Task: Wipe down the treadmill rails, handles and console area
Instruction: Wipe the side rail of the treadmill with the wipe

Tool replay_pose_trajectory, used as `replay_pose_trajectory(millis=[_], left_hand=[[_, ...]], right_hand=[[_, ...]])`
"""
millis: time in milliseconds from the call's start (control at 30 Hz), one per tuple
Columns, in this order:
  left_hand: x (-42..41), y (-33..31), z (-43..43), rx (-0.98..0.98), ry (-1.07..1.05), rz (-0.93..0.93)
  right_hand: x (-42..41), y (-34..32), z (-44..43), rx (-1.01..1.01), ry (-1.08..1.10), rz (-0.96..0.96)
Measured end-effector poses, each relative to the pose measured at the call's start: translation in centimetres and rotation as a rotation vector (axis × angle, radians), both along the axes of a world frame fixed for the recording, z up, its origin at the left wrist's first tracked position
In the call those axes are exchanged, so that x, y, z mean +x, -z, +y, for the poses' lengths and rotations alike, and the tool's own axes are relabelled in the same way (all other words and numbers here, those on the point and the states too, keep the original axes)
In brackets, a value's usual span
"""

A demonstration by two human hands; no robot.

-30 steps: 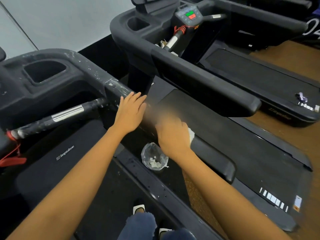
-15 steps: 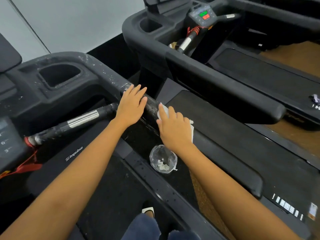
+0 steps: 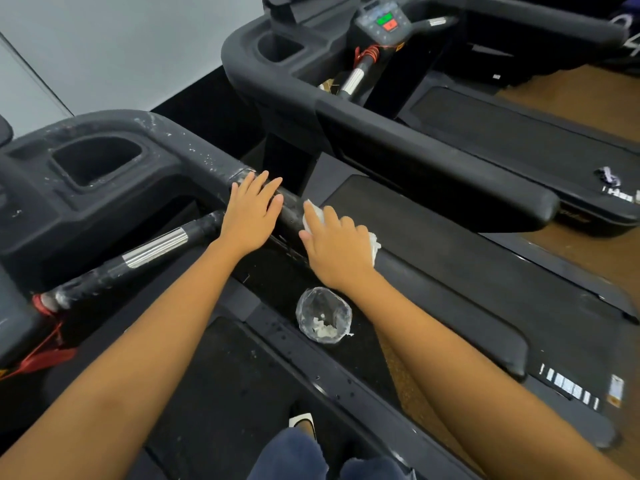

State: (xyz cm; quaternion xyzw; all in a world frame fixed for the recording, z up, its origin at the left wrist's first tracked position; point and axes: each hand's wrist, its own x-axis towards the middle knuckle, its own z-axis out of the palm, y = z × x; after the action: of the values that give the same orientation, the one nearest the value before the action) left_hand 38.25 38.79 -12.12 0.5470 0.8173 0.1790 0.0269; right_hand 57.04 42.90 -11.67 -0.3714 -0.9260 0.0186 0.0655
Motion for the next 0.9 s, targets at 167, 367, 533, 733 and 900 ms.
replay_pose_trajectory(millis=[167,367,533,733,900], left_hand=[[-0.3,0.0,-0.1,0.002,0.002,-0.018],[-0.5,-0.1,-0.2,-0.005,0.022,-0.004],[-0.6,0.1,-0.1,-0.005,0.022,0.004],[-0.9,0.1,-0.3,0.059,0.026,-0.001],[-1.8,-0.9,0.5,0.108,0.01,-0.131]], right_hand=[[5.0,0.7,-1.5,0.09,0.087,-0.002],[-3.7,-1.0,1.1,-0.183,0.092,0.051],[-1.2,-0.6,0.6,-0.047,0.05,0.035],[1.1,0.1,-0.8,0.015,0.156,0.027],[-7.1,-0.4,0.0,-0.069,0.117,0.043]])
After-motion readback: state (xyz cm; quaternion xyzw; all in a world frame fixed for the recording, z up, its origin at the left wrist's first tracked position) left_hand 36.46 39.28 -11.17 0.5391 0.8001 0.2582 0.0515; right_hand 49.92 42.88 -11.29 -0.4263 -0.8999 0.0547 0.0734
